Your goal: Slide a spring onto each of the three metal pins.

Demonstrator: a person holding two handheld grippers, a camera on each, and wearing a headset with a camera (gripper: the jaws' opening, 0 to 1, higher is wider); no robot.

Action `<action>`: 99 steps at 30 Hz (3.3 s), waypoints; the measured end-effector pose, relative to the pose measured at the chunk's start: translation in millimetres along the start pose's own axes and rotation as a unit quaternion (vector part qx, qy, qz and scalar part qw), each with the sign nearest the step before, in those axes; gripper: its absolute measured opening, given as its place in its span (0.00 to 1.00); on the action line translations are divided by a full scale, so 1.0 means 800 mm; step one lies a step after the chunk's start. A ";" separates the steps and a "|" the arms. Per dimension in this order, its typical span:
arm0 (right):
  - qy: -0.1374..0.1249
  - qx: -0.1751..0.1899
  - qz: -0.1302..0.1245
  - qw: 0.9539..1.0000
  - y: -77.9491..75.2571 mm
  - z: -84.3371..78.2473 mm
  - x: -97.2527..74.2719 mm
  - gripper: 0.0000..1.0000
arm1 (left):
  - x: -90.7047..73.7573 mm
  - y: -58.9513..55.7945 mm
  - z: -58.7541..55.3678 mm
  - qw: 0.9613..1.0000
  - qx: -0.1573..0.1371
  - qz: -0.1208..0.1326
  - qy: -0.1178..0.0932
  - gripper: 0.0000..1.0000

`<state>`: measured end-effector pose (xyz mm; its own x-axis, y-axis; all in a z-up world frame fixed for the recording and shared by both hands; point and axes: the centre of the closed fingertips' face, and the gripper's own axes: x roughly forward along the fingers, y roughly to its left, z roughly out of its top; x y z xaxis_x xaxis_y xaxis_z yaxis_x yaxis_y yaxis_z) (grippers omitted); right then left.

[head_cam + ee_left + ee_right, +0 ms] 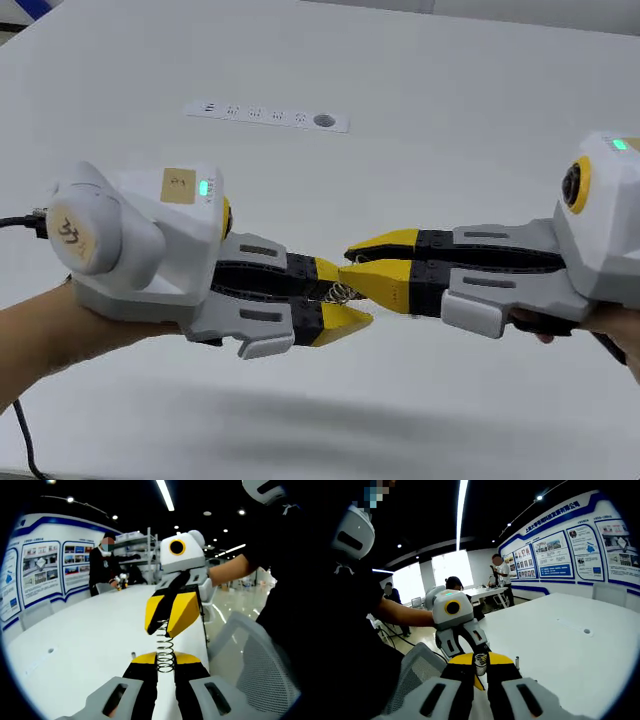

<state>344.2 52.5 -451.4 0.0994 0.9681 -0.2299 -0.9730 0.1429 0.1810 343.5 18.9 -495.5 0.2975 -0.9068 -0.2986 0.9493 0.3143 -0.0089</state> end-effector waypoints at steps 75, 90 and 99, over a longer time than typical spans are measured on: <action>0.198 -0.052 -0.167 0.965 -0.185 -0.138 -0.045 0.10 | -0.118 0.082 -0.032 0.977 -0.080 0.199 -0.019 0.92; 0.203 -0.052 -0.165 0.964 -0.191 -0.172 -0.035 0.10 | -0.122 0.073 -0.042 0.978 -0.089 0.191 -0.005 0.91; 0.200 -0.062 -0.167 0.964 -0.193 -0.183 -0.031 0.11 | -0.121 0.075 -0.042 0.978 -0.088 0.187 -0.002 0.89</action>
<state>461.1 -23.3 -613.9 0.3471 0.7125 -0.6099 -0.9207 0.3827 -0.0768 368.4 134.9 -499.2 0.6218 -0.7201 -0.3079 0.7414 0.6679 -0.0650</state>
